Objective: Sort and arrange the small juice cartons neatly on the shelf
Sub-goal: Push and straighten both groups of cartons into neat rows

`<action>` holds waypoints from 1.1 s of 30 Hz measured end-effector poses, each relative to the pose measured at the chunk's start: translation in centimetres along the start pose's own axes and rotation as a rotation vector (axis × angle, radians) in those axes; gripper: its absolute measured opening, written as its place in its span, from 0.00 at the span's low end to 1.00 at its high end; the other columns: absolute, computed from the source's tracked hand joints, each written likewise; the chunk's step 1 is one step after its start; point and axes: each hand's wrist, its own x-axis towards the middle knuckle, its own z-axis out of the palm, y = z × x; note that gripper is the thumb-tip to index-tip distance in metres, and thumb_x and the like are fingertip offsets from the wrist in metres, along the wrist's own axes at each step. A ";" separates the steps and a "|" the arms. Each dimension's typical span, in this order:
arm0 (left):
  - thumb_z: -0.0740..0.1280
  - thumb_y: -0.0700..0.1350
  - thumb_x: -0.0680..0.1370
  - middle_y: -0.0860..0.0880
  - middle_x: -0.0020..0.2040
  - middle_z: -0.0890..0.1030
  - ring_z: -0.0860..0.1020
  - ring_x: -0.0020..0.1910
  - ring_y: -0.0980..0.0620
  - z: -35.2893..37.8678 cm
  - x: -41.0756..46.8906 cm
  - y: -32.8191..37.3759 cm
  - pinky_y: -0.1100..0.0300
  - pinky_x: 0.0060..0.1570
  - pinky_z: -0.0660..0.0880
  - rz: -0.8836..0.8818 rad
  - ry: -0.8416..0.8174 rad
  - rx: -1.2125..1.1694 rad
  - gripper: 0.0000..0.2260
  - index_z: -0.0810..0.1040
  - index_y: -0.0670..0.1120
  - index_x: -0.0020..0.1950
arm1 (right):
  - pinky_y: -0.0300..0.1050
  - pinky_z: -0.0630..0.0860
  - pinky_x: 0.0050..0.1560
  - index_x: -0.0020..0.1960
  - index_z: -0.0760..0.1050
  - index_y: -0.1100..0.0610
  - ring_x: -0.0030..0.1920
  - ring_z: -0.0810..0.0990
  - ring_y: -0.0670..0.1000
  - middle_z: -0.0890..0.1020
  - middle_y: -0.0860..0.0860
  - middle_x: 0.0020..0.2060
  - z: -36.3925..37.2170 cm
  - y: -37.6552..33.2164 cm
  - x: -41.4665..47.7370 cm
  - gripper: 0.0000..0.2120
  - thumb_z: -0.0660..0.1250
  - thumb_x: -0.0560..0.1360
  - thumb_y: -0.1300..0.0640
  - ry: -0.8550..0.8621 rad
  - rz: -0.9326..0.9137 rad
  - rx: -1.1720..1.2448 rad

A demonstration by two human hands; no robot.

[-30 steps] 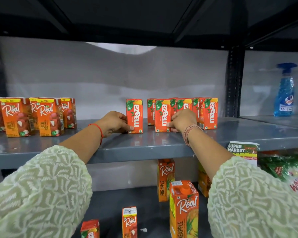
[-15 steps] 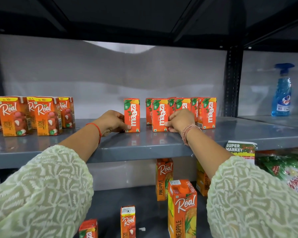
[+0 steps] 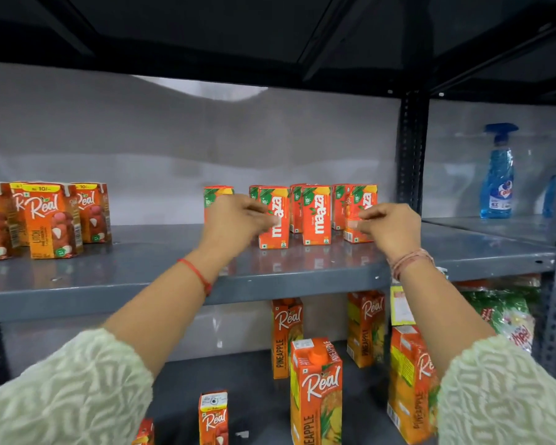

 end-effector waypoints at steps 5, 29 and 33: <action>0.73 0.42 0.72 0.43 0.58 0.80 0.78 0.57 0.48 5.7 1.6 2.1 0.64 0.54 0.71 -0.118 -0.123 0.200 0.19 0.78 0.36 0.59 | 0.52 0.71 0.65 0.64 0.70 0.66 0.62 0.76 0.59 0.77 0.60 0.62 -1.4 1.0 2.7 0.32 0.77 0.64 0.62 -0.208 0.105 -0.056; 0.67 0.42 0.77 0.42 0.54 0.81 0.80 0.52 0.46 11.0 4.1 0.8 0.61 0.46 0.75 -0.129 0.058 0.582 0.10 0.79 0.36 0.55 | 0.53 0.70 0.66 0.67 0.68 0.61 0.65 0.74 0.58 0.76 0.58 0.65 -1.3 3.1 5.1 0.28 0.72 0.70 0.57 -0.399 0.060 -0.184; 0.68 0.41 0.76 0.41 0.54 0.81 0.80 0.52 0.46 11.0 4.1 0.9 0.61 0.45 0.75 -0.124 0.061 0.573 0.10 0.79 0.36 0.54 | 0.53 0.70 0.66 0.66 0.68 0.61 0.65 0.74 0.59 0.76 0.58 0.65 -1.2 3.2 5.1 0.27 0.72 0.70 0.57 -0.390 0.064 -0.174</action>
